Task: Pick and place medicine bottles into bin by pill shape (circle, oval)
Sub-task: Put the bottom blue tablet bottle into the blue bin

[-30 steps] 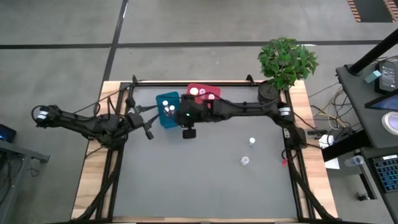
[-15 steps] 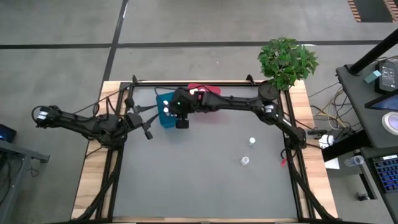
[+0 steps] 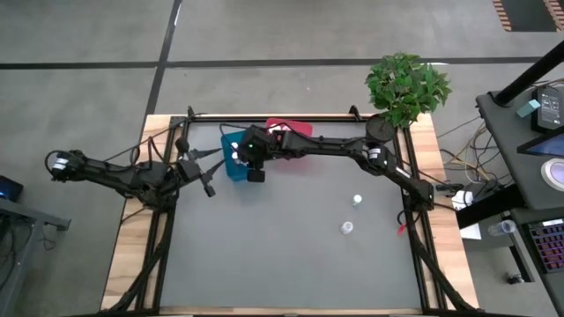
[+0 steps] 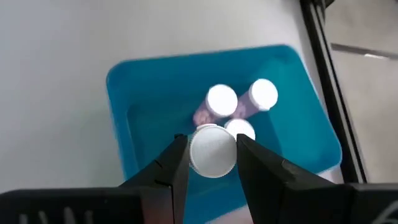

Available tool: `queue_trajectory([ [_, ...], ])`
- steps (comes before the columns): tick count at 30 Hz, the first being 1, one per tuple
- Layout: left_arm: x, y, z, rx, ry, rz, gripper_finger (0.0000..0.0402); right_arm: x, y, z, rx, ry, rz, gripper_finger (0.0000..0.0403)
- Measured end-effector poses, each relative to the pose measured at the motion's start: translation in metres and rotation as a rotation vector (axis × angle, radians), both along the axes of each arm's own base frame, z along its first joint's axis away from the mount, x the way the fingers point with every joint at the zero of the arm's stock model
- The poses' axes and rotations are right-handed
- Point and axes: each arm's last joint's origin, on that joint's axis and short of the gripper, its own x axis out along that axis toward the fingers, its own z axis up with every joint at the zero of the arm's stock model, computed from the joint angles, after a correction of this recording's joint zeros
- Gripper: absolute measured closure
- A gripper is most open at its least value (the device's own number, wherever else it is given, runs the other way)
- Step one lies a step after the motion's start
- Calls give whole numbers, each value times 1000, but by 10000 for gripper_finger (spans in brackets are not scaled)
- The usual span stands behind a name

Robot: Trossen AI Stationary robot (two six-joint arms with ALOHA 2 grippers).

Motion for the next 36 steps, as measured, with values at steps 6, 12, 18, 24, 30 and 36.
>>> queue_trajectory([
  [6, 0, 0, -1, 2, 3, 0, 270, 0, -3, -7, 5, 6, -2, 291],
  [12, 0, 0, -1, 9, 9, 0, 270, 0, -3, -11, 10, 4, -5, 291],
  [18, 0, 0, -1, 9, 9, 0, 270, -1, -3, -22, 38, 8, 0, 291],
  [24, 0, 0, -1, 15, 12, 1, 270, -3, -4, -29, 42, 26, -4, 291],
  [30, 0, 0, -1, 15, 11, 0, 270, -1, -5, -37, 34, -9, -2, 291],
  [36, 0, 0, -1, 13, 8, 0, 270, -1, -5, -38, 33, -21, -1, 291],
])
